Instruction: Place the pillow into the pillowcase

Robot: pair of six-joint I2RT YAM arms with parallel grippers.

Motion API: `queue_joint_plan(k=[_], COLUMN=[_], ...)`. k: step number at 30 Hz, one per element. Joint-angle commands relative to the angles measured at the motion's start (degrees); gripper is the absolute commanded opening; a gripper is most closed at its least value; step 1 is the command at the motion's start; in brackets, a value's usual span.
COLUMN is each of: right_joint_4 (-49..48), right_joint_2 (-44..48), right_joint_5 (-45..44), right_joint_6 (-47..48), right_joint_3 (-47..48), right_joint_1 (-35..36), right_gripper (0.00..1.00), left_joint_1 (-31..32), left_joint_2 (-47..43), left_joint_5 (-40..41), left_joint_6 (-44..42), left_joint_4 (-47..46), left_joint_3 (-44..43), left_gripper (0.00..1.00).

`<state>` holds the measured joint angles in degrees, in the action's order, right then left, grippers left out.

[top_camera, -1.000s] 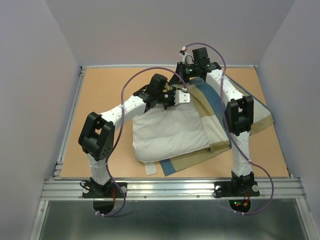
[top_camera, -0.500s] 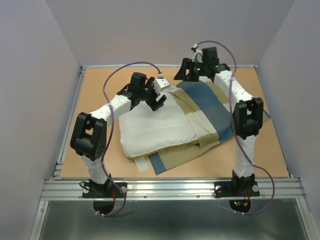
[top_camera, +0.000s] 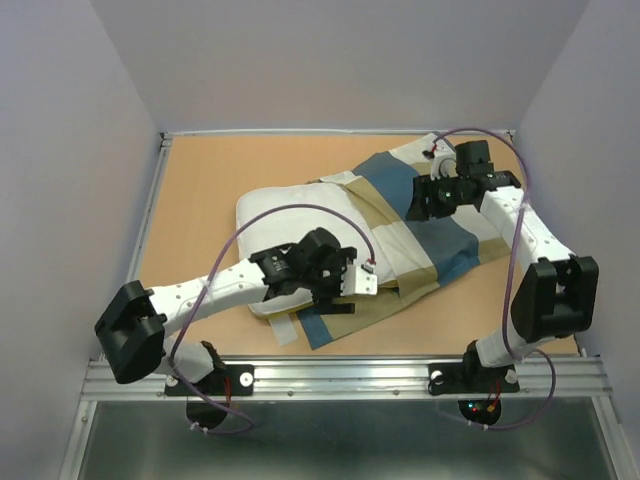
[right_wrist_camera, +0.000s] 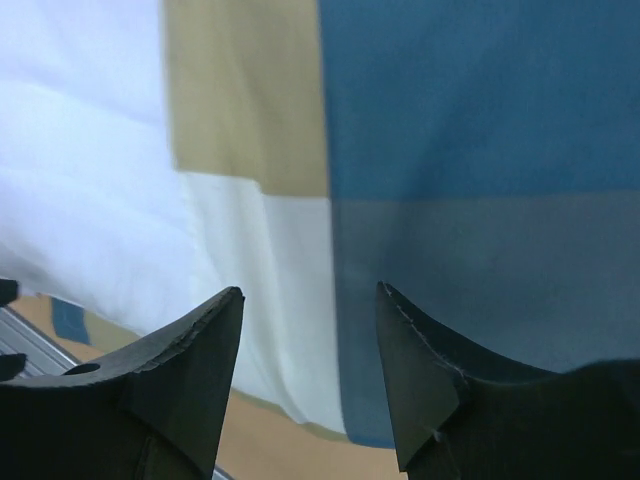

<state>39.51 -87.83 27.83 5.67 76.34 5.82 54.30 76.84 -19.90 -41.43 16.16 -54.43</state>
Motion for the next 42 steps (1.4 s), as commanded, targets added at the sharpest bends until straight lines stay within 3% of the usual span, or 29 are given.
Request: queue_joint_plan(k=[1, 7, 8, 10, 11, 12, 13, 14, 16, 19, 24, 27, 33, 35, 42], right_joint_4=[4.53, 1.46, 0.32, -1.79, -1.89, -1.89, -1.89, -1.89, -1.89, -1.71, -3.12, -4.96, -10.23, -16.28, -30.88], right_joint_2=[-5.49, -19.55, -22.01, -25.60, -27.29, -29.57, -33.07, -34.85, -37.05, -35.23, -18.92, -12.74, -11.75, -11.75, -10.17], right_joint_5=[-1.03, -4.45, -4.98, -4.81, -4.72, -4.46, -4.28, -4.19, -4.28, -7.17, -5.78, -4.28, 5.98, 10.39, 11.72], right_joint_6=[3.56, 3.56, 3.38, 3.21, 2.42, 1.81, 0.75, 0.14, -1.53, -5.49, -13.84, -15.16, -18.32, -21.66, -27.64], right_joint_3=[-3.48, 3.37, 6.95, 12.14, 15.13, 22.12, 25.58, 28.75, 37.55, 38.64, 22.14, 12.54, -3.00, -6.36, -19.02], right_joint_1=[-0.55, -0.46, -0.46, -0.46, -0.55, -0.46, -0.46, -0.46, -0.46, -0.73, -4.41, -7.13, -8.37, -8.37, -8.11], right_gripper=[0.60, 0.56, 0.56, 0.56, 0.56, 0.56, 0.56, 0.56, 0.57, 0.61, 0.71, 0.84, 0.88, 0.92, 0.95], left_joint_1=[4.48, 5.11, 4.85, 4.58, 4.50, 4.06, 3.71, 3.10, -0.06, -5.51, -12.63, -14.84, -15.45, -15.54, -17.04], left_joint_2=[2.43, 14.91, 16.92, 18.95, 20.79, 21.85, 23.69, 24.58, 26.42, 29.77, 31.88, 31.27, 29.42, 29.77, 29.25], left_joint_5=[11.26, 27.87, 28.59, 29.48, 30.26, 30.45, 29.49, 28.61, 24.67, 16.23, 4.89, -1.35, -8.22, -9.98, -12.97], left_joint_6=[3.89, 4.96, 5.22, 6.00, 6.88, 8.98, 9.96, 11.18, 15.84, 20.60, 27.19, 28.25, 29.91, 31.67, 35.80], left_joint_4=[-1.83, -7.98, -9.38, -9.75, -9.92, -9.84, -9.49, -8.96, -6.77, -3.95, -3.95, -4.30, -4.83, -4.48, -5.62], left_joint_3=[2.67, 0.30, 0.03, -1.02, -1.81, -4.16, -5.67, -7.42, -13.75, -21.84, -29.57, -32.13, -34.33, -36.09, -38.37], left_gripper=[0.99, 0.97, 0.83, 0.65, 0.43, 0.30, 0.10, 0.00, 0.00, 0.00, 0.00, 0.00, 0.00, 0.00, 0.00])
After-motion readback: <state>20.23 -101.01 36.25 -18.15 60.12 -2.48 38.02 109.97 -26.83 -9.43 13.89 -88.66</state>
